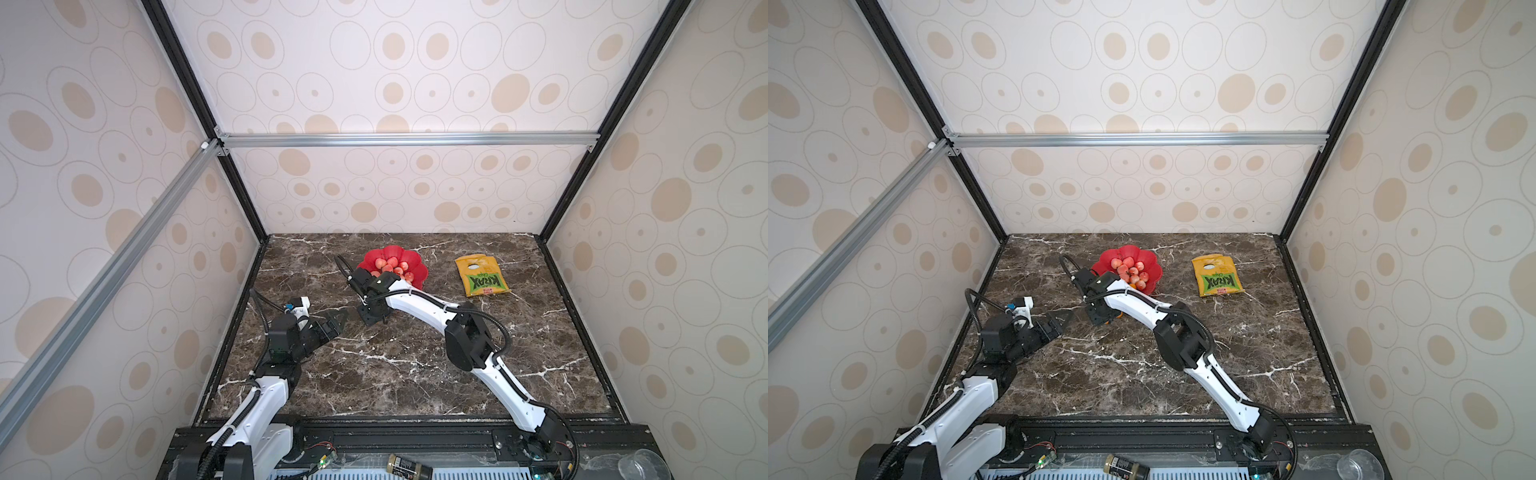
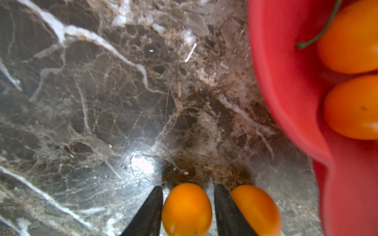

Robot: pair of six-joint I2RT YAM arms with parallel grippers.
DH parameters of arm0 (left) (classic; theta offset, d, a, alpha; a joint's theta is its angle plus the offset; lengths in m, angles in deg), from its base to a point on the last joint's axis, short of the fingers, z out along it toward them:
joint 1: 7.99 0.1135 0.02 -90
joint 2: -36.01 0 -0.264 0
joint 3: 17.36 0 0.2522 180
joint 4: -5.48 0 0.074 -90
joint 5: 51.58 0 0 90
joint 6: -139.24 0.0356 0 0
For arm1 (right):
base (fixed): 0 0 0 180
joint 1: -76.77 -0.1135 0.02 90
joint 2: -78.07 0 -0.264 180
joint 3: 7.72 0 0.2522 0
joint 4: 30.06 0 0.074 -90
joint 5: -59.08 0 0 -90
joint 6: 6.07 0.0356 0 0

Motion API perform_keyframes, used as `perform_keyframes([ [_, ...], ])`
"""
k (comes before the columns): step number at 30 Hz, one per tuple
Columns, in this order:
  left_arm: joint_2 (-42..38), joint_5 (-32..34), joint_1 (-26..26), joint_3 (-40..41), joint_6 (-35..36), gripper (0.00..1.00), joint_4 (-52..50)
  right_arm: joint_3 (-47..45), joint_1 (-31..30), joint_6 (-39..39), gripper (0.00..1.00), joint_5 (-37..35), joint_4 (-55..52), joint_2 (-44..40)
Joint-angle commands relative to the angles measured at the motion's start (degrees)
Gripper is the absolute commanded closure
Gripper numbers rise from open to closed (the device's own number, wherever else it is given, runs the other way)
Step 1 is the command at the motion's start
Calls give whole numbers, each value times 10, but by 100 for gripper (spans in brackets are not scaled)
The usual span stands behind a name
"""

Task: Arrange fruit in a fruit bowl
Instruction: Pick up the fruit from the center of the table.

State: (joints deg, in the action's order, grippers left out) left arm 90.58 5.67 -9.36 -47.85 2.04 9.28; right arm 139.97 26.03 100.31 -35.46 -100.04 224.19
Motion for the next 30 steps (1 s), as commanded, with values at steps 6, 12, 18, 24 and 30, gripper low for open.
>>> perform_keyframes([
  [6, 0, -7, 4, -13, -2, 2, 14, 19, -5, -2, 58, 1, -19, 11],
  [12, 2, -6, 5, -14, -1, 2, 14, 19, -4, -3, 60, 0, -18, 11],
  [18, -3, -6, 5, -11, 0, 2, 10, 19, -3, -2, 63, 0, -19, 11],
  [24, -4, -4, 5, -12, 3, 2, 7, 17, -4, -1, 66, 1, -18, 9],
  [30, -2, -3, 5, -14, 3, 2, 8, 15, -4, -1, 67, 2, -18, 7],
])
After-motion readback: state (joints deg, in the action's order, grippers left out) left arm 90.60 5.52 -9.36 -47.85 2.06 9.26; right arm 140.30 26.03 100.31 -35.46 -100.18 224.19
